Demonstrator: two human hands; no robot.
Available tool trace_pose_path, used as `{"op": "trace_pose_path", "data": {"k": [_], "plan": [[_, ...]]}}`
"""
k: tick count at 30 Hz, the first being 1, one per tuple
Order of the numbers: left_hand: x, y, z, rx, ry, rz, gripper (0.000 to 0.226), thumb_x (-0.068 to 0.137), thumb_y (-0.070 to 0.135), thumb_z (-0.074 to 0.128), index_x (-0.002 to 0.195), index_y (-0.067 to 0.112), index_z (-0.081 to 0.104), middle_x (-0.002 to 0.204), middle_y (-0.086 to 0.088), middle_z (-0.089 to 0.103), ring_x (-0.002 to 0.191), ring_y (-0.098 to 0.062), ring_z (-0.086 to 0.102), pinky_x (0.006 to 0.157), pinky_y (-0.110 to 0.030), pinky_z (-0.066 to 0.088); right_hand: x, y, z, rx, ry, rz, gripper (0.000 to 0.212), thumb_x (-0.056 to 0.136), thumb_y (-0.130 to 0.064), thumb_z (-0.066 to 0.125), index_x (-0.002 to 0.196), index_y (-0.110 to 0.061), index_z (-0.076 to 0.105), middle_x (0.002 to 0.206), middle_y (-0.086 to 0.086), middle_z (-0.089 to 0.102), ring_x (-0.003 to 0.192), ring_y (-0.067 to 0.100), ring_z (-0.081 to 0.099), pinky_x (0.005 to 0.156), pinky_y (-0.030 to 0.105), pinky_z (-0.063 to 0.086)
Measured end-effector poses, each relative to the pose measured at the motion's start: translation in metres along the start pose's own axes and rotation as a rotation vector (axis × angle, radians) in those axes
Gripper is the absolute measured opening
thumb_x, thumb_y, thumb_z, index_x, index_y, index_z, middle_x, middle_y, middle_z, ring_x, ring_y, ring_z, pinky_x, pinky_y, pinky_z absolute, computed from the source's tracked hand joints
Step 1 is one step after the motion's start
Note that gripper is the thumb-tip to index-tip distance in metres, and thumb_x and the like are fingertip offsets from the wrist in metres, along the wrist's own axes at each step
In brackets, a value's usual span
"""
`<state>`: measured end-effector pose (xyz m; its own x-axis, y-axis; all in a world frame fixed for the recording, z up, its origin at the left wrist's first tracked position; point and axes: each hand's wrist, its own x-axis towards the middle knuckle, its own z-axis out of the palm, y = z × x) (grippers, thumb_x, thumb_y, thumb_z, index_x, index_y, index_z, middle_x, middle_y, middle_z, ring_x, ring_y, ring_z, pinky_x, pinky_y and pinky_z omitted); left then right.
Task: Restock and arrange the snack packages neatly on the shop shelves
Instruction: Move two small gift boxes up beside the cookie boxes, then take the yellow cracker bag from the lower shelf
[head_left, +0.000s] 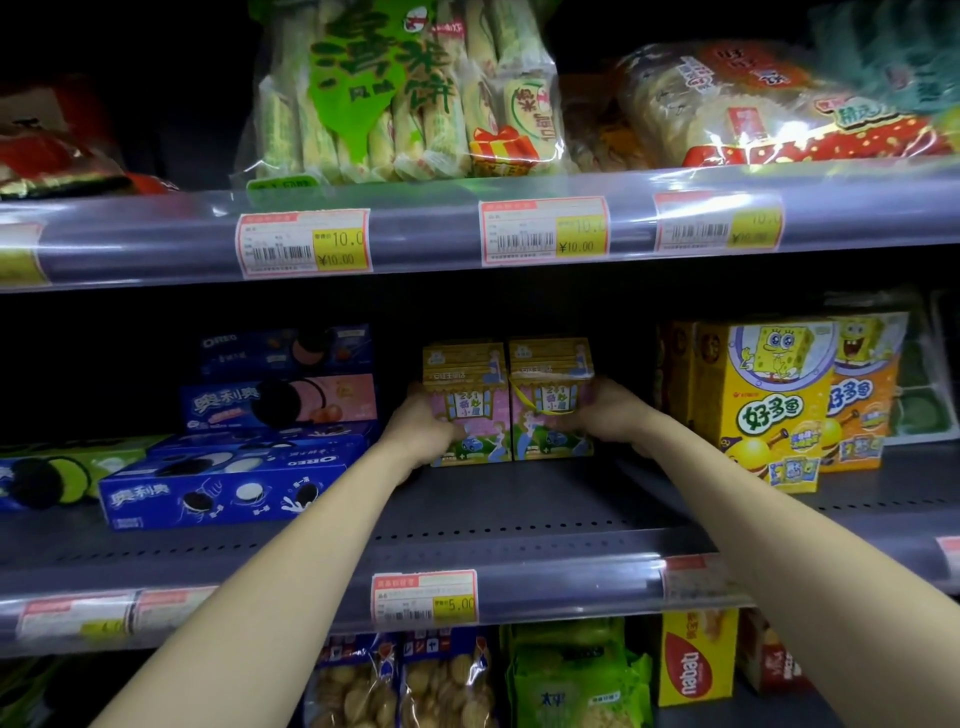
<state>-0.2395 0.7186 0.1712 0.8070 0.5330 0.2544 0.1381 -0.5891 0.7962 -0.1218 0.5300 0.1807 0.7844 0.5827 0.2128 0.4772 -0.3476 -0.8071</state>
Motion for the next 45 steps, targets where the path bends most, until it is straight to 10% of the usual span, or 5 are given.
{"op": "trace_pose_path", "data": {"k": [7,20,29,35,45], "plan": [[-0.021,0.012,0.002,-0.038,-0.013,-0.030,0.043,0.084,0.006,0.067,0.126,0.012,0.057,0.125,-0.005,0.061,0.114,-0.023,0.057,0.095,-0.028,0.044,-0.019,-0.011,0.000,-0.062,0.000,0.076,0.045,0.083,-0.017,0.072,0.124,-0.013,0.055,0.121,0.003,0.059,0.105,0.017,0.054,0.060,0.021,0.043],[-0.078,0.025,-0.008,0.030,0.221,0.058,0.049,0.088,0.016,0.064,0.134,0.010,0.049,0.123,-0.005,0.061,0.106,-0.021,0.057,0.081,-0.025,0.043,-0.043,-0.016,0.013,-0.278,0.212,0.102,0.081,0.078,-0.032,0.074,0.139,-0.001,0.031,0.135,0.017,0.045,0.125,0.034,0.045,0.101,0.041,0.043],[-0.138,0.011,-0.025,0.079,0.332,0.253,0.016,0.091,0.022,0.061,0.107,0.023,0.064,0.097,0.007,0.065,0.084,-0.011,0.061,0.072,-0.027,0.051,-0.091,-0.044,0.059,-0.420,0.348,-0.267,0.030,0.083,-0.027,0.065,0.109,-0.012,0.064,0.106,0.011,0.067,0.095,0.030,0.063,0.076,0.036,0.053],[-0.174,-0.015,-0.064,0.128,0.322,0.352,0.013,0.090,0.020,0.062,0.102,0.024,0.064,0.086,0.015,0.063,0.069,-0.001,0.058,0.068,-0.014,0.047,-0.123,-0.079,0.104,-0.377,0.281,-0.544,0.026,0.085,-0.019,0.060,0.110,-0.012,0.063,0.109,0.008,0.065,0.102,0.025,0.059,0.082,0.033,0.046],[-0.238,-0.102,-0.153,0.461,0.223,0.260,0.012,0.087,0.026,0.060,0.099,0.028,0.061,0.077,0.014,0.059,0.068,-0.009,0.054,0.071,-0.034,0.051,-0.190,-0.118,0.219,-0.470,0.148,-0.801,0.020,0.084,-0.012,0.059,0.104,-0.010,0.062,0.099,0.007,0.062,0.098,0.028,0.056,0.070,0.034,0.041]]}}
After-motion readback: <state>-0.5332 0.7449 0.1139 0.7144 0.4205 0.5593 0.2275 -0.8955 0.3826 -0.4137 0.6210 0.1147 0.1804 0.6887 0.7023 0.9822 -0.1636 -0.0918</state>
